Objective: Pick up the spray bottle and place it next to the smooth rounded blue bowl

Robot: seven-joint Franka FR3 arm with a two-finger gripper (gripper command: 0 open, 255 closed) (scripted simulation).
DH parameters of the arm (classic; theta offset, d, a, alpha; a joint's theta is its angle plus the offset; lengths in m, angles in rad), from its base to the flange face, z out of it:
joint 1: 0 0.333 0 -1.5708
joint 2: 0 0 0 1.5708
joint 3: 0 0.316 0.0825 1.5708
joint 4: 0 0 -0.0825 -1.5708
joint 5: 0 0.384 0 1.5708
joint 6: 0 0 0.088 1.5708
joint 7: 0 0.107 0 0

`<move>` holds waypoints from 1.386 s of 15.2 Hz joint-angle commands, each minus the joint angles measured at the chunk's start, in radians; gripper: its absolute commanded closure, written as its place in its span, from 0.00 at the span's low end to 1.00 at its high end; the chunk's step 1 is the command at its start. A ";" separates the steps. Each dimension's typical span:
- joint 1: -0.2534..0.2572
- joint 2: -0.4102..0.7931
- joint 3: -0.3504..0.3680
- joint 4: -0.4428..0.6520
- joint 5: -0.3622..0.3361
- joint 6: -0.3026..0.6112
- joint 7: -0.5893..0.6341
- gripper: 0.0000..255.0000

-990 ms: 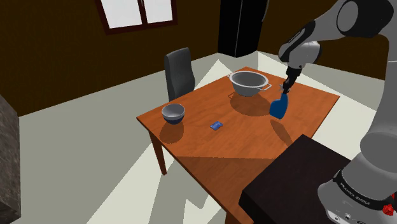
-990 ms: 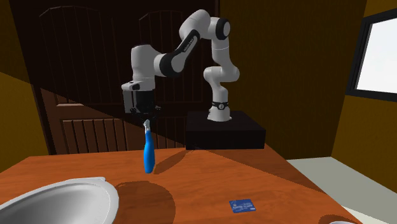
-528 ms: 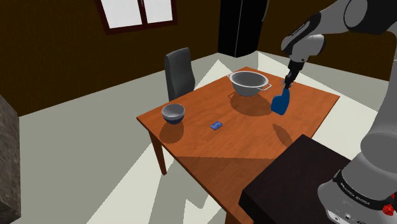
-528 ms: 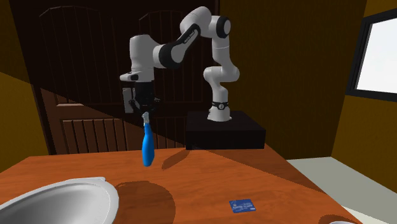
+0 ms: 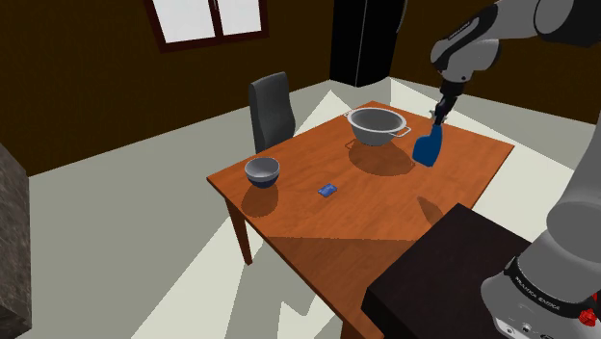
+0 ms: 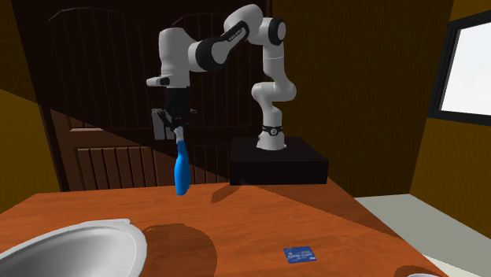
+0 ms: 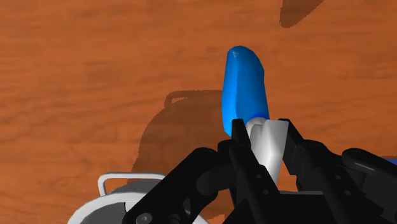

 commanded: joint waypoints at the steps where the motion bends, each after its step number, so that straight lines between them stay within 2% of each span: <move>1: 0.003 -0.014 -0.003 0.010 -0.009 -0.023 0.007 1.00; 21: 0.015 -0.105 -0.024 0.170 -0.066 -0.262 0.044 1.00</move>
